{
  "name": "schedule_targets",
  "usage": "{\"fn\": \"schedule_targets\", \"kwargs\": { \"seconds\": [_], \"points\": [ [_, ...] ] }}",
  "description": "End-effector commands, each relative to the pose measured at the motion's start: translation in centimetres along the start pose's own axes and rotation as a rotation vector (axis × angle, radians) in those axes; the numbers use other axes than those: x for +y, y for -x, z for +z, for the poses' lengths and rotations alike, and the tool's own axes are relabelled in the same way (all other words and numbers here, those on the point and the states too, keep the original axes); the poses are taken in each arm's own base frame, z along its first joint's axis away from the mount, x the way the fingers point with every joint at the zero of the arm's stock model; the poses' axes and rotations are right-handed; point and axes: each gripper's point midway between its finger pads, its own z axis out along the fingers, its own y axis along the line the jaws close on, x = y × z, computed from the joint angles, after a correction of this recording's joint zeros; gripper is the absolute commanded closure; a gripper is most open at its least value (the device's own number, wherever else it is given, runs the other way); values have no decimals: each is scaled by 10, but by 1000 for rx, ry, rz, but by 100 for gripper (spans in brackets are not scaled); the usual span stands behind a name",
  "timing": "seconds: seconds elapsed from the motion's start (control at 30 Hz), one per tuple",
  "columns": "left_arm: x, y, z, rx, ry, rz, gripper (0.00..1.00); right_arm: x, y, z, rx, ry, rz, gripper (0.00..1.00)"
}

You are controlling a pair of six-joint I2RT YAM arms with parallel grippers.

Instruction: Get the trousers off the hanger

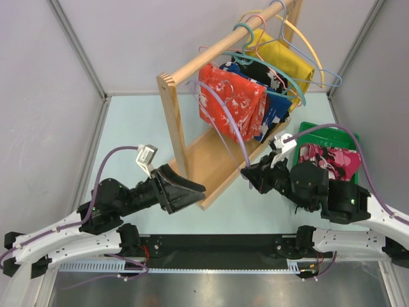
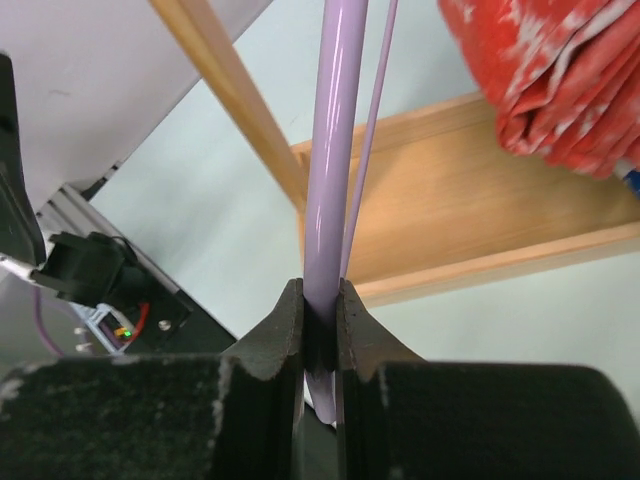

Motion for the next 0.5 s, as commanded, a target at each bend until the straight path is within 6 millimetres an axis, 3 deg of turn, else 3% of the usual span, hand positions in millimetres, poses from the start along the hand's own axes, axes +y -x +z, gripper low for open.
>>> {"fn": "schedule_targets", "kwargs": {
  "seconds": [0.0, 0.07, 0.13, 0.47],
  "points": [
    [12, -34, -8, 144, -29, 55, 16, 14, 46, -15, -54, 154, -78, 100],
    [14, -41, -9, 177, -36, 69, 12, 8, 48, -9, -25, 142, -118, 100],
    [15, -51, -11, 224, -53, 80, 9, 16, 55, -8, -13, 194, -134, 100],
    [16, -72, -20, 330, -103, 101, 9, 13, 81, -13, -5, 252, -192, 100]
  ]
}}
